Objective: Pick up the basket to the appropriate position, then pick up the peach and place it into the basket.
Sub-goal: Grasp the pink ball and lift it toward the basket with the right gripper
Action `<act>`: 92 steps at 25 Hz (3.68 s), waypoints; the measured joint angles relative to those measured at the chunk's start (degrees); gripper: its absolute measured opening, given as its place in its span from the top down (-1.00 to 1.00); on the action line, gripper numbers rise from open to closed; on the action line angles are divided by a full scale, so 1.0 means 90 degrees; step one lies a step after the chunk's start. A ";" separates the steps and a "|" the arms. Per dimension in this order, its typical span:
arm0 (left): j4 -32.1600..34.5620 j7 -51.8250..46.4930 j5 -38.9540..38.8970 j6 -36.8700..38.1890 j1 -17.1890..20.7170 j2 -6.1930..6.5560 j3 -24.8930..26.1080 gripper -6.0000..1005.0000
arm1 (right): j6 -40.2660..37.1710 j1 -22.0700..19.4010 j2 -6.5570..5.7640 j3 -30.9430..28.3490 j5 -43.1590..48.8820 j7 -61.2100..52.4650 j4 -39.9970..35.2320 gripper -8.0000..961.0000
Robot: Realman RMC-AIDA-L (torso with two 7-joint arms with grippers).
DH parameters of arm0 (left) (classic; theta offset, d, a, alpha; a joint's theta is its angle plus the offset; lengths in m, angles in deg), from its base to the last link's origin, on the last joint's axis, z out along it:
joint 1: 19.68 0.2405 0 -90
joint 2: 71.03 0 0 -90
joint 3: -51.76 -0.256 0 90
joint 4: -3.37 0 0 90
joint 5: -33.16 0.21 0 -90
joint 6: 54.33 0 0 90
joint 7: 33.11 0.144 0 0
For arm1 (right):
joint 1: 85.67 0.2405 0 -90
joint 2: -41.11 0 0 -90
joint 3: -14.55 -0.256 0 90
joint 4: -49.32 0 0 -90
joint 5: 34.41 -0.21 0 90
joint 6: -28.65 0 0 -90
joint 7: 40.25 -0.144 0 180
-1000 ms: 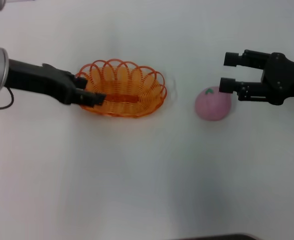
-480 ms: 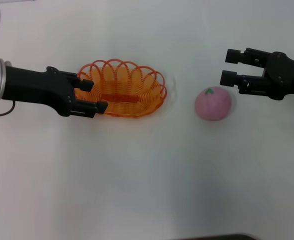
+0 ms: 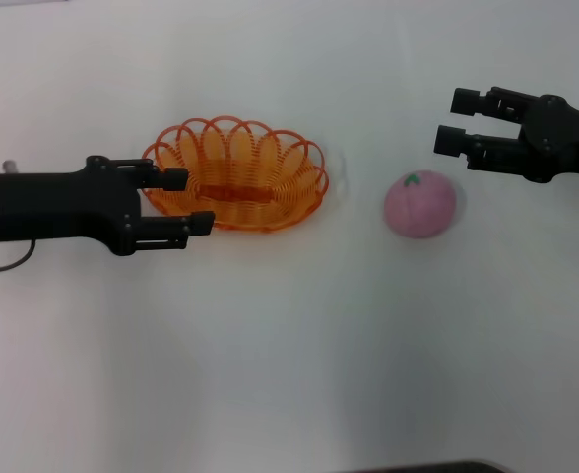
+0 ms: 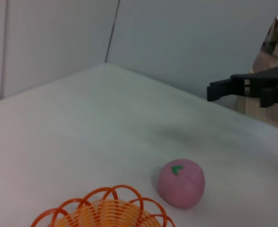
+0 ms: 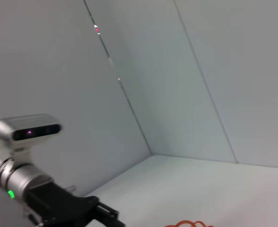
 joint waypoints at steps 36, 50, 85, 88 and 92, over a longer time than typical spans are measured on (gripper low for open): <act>-0.0689 0.1410 -0.0058 0.0925 0.0555 0.0107 0.1881 -0.42 | 0.0266 -0.0065 -0.0057 -0.0014 0.0041 -0.0088 0.0038 -0.78; -0.0783 0.1483 -0.0013 0.0929 0.0577 0.0078 0.1827 -0.42 | 0.0008 0.0273 -0.0320 0.0391 0.0041 -0.1130 -0.0948 -0.78; -0.0862 0.1558 0.0014 0.0921 0.0497 0.0113 0.1679 -0.42 | -0.0206 0.1880 -0.0339 0.1907 0.3139 -0.3977 -0.2912 -0.78; -0.0862 0.1552 0.0022 0.0921 0.0489 0.0115 0.1662 -0.42 | -0.0211 0.2035 -0.0279 0.2153 0.3448 -0.4144 -0.2931 -0.78; -0.0862 0.1539 0.0046 0.0920 0.0489 0.0116 0.1659 -0.42 | -0.0221 0.2201 -0.0212 0.2330 0.3892 -0.4239 -0.2937 -0.78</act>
